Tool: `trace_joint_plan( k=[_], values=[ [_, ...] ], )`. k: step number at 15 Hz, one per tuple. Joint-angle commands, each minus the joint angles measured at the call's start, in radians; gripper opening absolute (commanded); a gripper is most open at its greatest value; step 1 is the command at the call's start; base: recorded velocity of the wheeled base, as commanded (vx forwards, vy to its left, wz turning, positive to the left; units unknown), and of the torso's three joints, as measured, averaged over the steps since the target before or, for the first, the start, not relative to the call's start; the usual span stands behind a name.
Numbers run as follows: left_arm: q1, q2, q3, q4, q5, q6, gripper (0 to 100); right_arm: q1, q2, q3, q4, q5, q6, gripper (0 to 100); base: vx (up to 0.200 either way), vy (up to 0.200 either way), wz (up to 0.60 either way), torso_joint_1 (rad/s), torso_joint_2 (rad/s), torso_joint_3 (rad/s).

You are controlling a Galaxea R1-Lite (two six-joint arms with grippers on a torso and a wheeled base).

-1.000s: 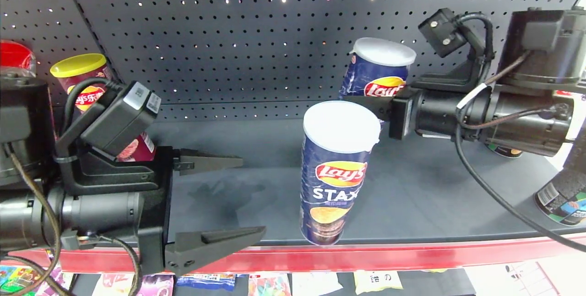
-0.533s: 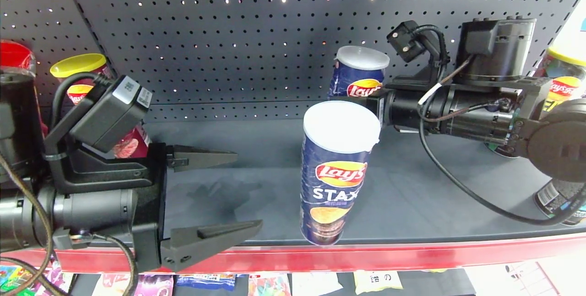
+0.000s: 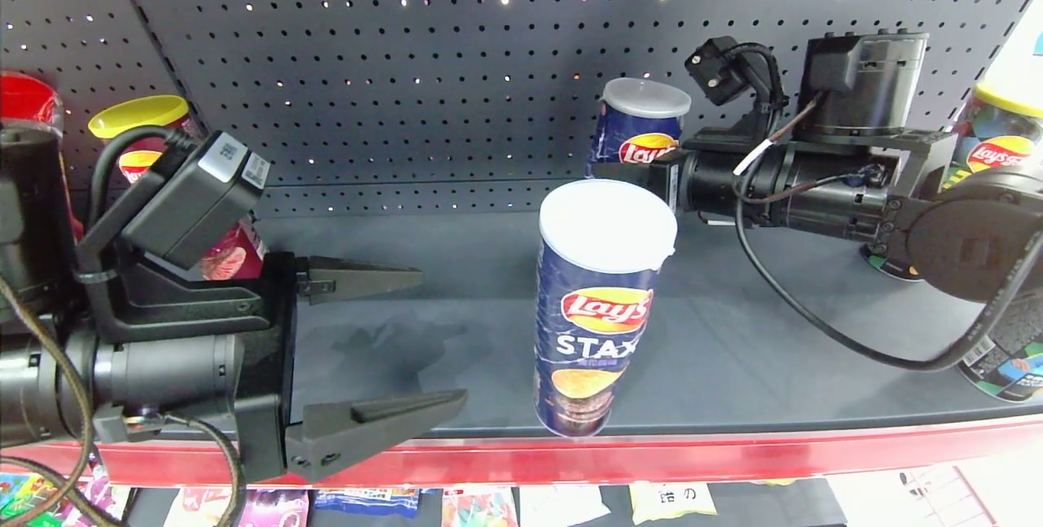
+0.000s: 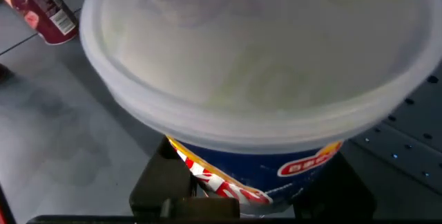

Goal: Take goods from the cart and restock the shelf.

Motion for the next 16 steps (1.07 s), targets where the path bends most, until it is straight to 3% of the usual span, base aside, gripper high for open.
trace_joint_plan(
  k=[1, 8, 9, 16],
  values=[
    [0.004, 0.004, 0.001, 0.000, -0.002, 0.000, 100, 0.005, -0.004, 0.012, -0.001, 0.001, -0.002, 0, 0.000, 0.000, 0.00, 0.000, 0.00, 0.000],
    [0.004, 0.005, 0.004, 0.000, -0.002, 0.000, 100, 0.016, -0.004, 0.017, -0.001, 0.003, -0.013, 0, 0.000, 0.000, 0.00, 0.000, 0.00, 0.000],
    [0.004, 0.005, 0.004, 0.000, -0.002, 0.000, 100, 0.018, -0.004, 0.017, -0.001, 0.003, -0.013, 100, 0.000, 0.000, 0.00, 0.000, 0.00, 0.000],
    [0.004, 0.007, 0.006, 0.000, -0.002, 0.000, 100, 0.018, -0.038, 0.066, -0.003, 0.001, -0.011, 100, 0.000, 0.000, 0.00, 0.000, 0.00, 0.000]
  ],
)
